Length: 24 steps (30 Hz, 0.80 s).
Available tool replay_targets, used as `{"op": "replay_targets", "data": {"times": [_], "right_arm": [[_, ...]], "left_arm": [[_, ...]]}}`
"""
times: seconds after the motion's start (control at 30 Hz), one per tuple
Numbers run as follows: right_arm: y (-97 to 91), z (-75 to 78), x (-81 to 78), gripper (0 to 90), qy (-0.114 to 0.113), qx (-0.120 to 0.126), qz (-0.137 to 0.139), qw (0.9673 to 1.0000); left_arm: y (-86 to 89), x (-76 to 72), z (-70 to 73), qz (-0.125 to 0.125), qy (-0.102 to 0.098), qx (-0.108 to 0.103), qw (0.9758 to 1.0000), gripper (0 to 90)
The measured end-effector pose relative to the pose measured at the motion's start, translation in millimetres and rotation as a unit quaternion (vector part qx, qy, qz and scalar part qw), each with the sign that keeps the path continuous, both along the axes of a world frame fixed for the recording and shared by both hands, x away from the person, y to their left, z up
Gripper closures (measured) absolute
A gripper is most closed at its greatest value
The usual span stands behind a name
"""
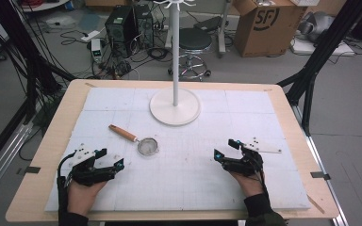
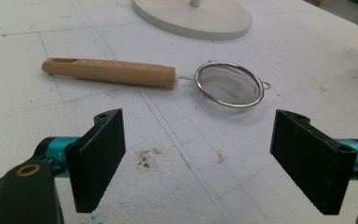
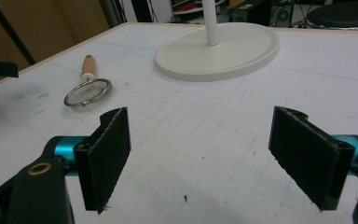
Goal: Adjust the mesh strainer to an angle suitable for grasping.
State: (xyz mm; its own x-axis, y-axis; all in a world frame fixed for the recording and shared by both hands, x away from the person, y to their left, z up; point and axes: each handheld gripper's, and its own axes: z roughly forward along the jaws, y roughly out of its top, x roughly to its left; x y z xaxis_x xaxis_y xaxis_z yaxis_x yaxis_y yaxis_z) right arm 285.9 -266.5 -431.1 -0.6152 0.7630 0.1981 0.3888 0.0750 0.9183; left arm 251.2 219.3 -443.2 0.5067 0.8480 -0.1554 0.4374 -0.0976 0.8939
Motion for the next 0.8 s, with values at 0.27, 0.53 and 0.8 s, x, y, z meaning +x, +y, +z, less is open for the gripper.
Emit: {"op": "replay_targets", "data": {"times": [0.27, 0.53, 0.8], "right_arm": [[2.1, 0.2, -1.4, 19.9, -0.005, -0.009, 0.001, 0.9999], [1.2, 0.5, -1.7, 19.8, -0.007, -0.008, -0.001, 0.9999], [0.3, 0.6, -2.2, 20.3, -0.007, -0.007, 0.000, 0.9999]], "left_arm": [[-0.6, -0.1, 0.7, 0.002, -0.005, 0.002, 1.0000, 18.7], [1.1, 0.7, 0.9, 0.005, 0.002, -0.012, 0.9999, 43.8], [4.5, 4.2, 2.6, 0.001, 0.009, -0.025, 0.9997, 70.4]]}}
